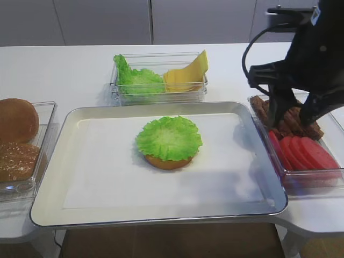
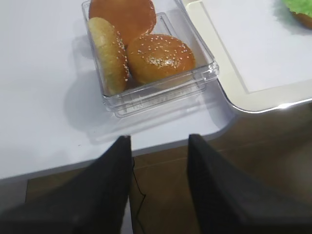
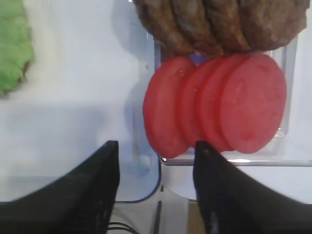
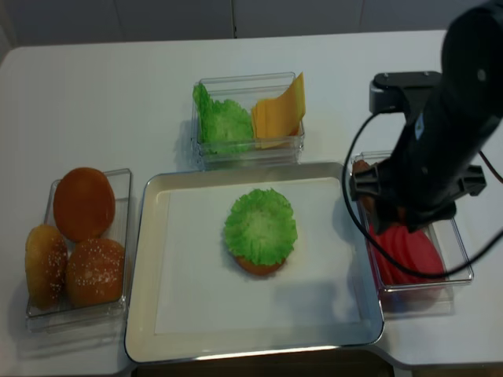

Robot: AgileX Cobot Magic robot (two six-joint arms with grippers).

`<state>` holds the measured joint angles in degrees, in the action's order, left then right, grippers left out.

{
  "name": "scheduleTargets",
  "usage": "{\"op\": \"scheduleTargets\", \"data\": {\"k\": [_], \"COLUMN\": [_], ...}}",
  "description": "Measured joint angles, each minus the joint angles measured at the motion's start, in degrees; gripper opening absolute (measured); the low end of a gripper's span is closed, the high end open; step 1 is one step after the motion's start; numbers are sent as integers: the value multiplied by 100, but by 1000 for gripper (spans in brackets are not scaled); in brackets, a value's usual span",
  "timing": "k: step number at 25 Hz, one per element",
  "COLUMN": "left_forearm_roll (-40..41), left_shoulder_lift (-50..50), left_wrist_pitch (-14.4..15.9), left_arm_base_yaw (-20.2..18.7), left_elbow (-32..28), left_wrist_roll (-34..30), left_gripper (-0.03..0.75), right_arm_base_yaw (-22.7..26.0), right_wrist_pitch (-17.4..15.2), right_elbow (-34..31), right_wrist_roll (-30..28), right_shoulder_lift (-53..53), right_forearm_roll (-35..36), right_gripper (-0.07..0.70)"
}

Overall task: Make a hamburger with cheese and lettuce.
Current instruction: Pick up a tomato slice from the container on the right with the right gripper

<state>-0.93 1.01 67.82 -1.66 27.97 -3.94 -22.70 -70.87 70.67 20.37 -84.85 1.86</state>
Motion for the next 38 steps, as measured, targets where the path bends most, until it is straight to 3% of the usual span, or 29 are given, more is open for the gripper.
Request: {"op": "scheduleTargets", "data": {"k": [4, 10, 38], "left_forearm_roll": [0, 0, 0], "left_shoulder_lift": [0, 0, 0], "left_wrist_pitch": [0, 0, 0], "left_arm_base_yaw": [0, 0, 0], "left_elbow": [0, 0, 0], "left_wrist_roll": [0, 0, 0], "left_gripper": [288, 288, 288], "right_arm_base_yaw": [0, 0, -8], "right_wrist_pitch": [33, 31, 89], "right_elbow": [122, 122, 122], "right_wrist_roll": [459, 661, 346], "right_shoulder_lift": [-319, -532, -1091], "right_forearm_roll": [63, 63, 119], "right_gripper": [389, 389, 389]}}
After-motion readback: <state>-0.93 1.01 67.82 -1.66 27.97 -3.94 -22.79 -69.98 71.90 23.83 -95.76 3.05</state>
